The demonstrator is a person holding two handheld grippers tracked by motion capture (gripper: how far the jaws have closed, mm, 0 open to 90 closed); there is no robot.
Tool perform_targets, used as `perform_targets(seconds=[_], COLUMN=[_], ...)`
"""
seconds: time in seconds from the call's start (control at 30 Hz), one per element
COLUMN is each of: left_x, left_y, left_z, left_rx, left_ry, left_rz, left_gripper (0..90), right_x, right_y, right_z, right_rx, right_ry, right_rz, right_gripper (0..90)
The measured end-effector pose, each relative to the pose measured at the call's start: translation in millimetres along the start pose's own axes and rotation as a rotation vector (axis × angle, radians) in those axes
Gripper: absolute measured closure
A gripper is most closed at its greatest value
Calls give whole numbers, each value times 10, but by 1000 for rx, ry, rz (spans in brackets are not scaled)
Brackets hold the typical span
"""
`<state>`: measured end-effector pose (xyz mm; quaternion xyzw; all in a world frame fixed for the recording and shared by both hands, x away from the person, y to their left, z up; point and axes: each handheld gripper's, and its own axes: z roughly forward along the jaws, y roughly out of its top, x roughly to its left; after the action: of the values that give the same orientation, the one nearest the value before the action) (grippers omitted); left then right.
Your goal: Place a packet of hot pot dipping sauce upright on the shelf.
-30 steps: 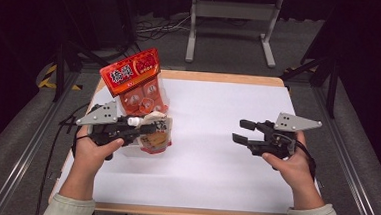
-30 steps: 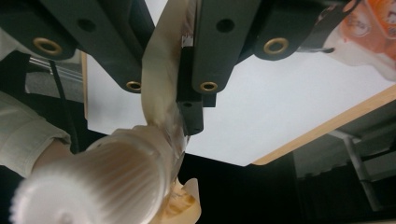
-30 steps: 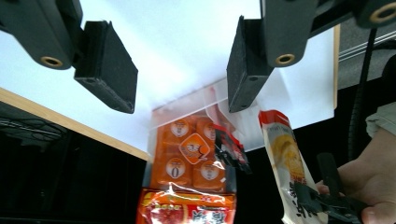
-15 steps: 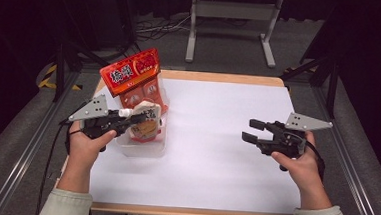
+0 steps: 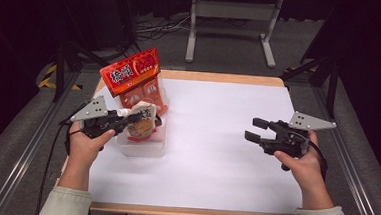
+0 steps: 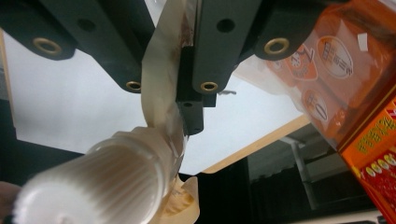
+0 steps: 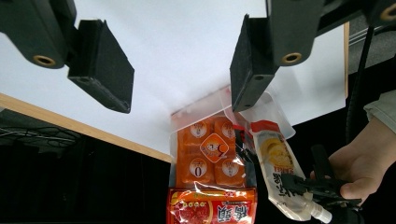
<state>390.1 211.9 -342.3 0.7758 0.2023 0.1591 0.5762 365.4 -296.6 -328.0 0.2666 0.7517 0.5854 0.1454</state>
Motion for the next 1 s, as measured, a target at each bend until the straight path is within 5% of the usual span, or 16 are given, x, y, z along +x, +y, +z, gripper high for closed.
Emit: perform_targets(seconds=[0.43,1.0], left_x=[26,-24], left_y=[-240,-496], left_z=[107,162], left_rx=[28,78], left_ry=[-52,-12], left_rz=[-78,-121], left_gripper=[873,840], right_x=[-10,-36], right_y=[0,16], right_z=[24,105], right_rx=[1,-7], right_ry=[8,35], right_rz=[0,2], right_gripper=[380,360])
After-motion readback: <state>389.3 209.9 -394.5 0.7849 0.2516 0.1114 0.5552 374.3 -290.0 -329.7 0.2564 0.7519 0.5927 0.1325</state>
